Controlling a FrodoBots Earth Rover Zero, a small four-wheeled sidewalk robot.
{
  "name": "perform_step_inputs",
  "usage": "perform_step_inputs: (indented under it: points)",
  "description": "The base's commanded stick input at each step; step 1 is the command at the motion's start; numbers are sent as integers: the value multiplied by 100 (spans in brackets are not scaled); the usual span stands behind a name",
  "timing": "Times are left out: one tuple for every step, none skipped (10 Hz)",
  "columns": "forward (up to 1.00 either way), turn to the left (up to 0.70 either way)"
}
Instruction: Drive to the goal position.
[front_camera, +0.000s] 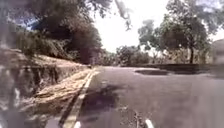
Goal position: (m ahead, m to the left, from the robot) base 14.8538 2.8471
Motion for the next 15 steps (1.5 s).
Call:
perform_step_inputs:
  points:
    - [50, 0]
    - [50, 0]
    - [50, 0]
    - [50, 0]
    - [50, 0]
    - [50, 0]
    - [50, 0]
    - [50, 0]
    - [50, 0]
    - [50, 0]
    - [50, 0]
    - [50, 0]
    - [50, 0]
    - [50, 7]
    - [50, 16]
